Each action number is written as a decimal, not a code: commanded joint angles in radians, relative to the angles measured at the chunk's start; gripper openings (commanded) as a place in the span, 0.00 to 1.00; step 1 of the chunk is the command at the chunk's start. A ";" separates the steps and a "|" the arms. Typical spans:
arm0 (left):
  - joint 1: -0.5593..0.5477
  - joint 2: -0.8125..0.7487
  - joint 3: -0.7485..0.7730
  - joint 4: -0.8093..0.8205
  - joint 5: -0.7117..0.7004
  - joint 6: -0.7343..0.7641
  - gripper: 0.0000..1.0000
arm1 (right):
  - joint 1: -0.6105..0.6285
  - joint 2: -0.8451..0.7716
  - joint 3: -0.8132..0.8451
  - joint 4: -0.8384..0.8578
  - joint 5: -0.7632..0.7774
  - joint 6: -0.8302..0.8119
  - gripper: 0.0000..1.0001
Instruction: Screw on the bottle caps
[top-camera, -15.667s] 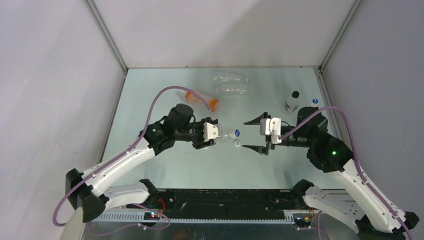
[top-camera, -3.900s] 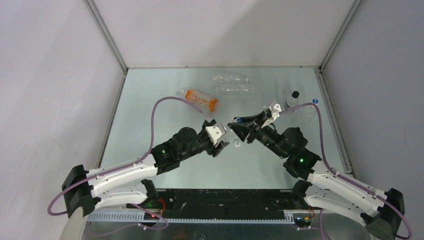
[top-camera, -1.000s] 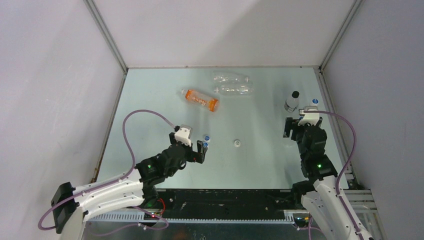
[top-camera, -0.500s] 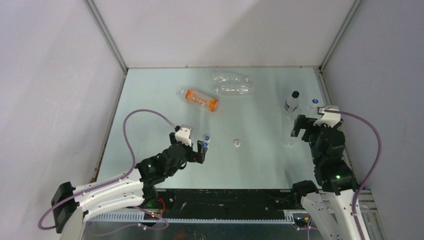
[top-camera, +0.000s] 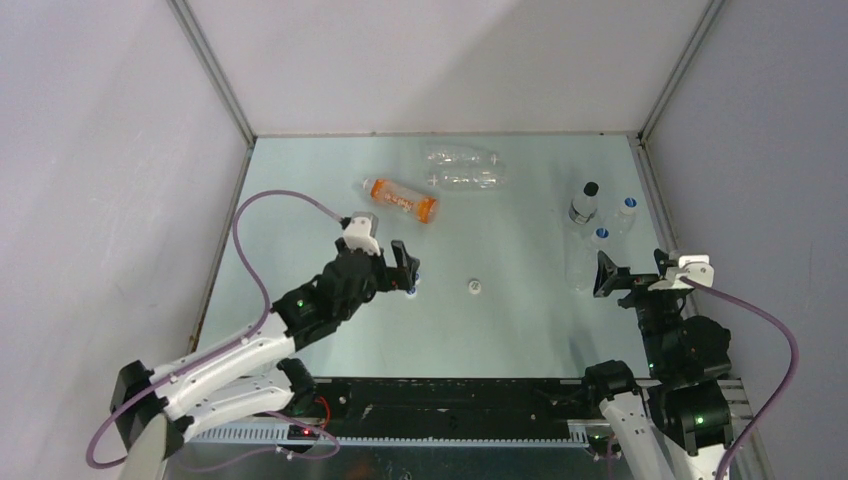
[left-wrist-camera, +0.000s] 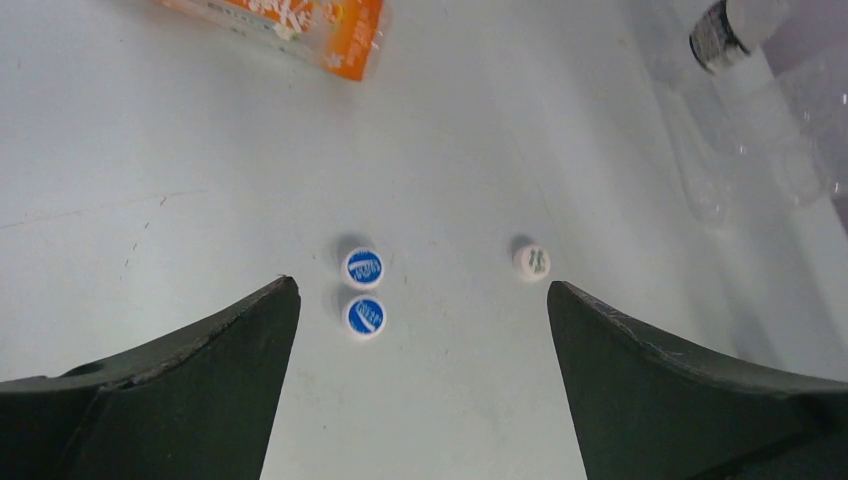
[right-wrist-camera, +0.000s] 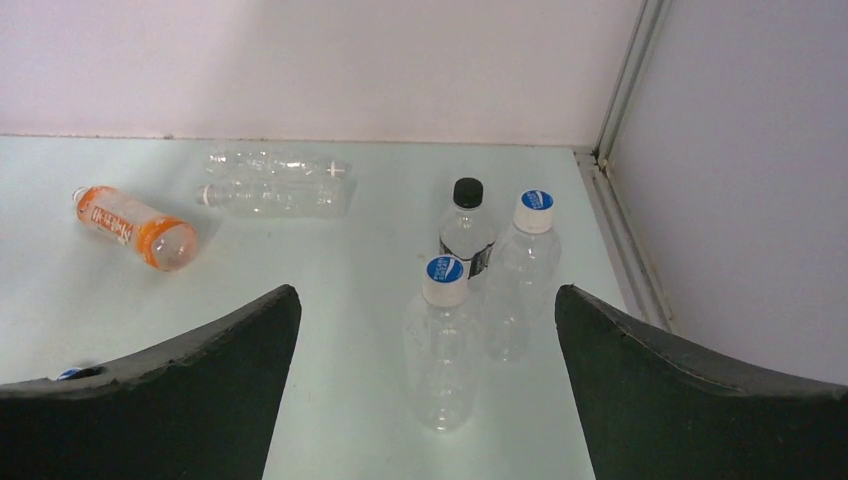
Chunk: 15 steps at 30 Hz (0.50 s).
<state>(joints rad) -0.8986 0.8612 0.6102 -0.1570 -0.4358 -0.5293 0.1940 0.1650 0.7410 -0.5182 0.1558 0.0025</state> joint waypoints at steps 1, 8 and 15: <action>0.126 0.115 0.107 0.014 0.121 -0.131 1.00 | -0.002 0.039 0.019 0.025 0.009 -0.020 0.99; 0.306 0.376 0.292 -0.005 0.301 -0.313 1.00 | -0.002 0.168 0.121 -0.116 0.025 0.055 0.99; 0.360 0.566 0.421 -0.057 0.249 -0.364 0.98 | -0.003 0.243 0.210 -0.246 -0.044 0.115 0.99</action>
<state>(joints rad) -0.5625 1.3705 0.9543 -0.1928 -0.1940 -0.8322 0.1940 0.3840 0.8867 -0.6857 0.1555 0.0704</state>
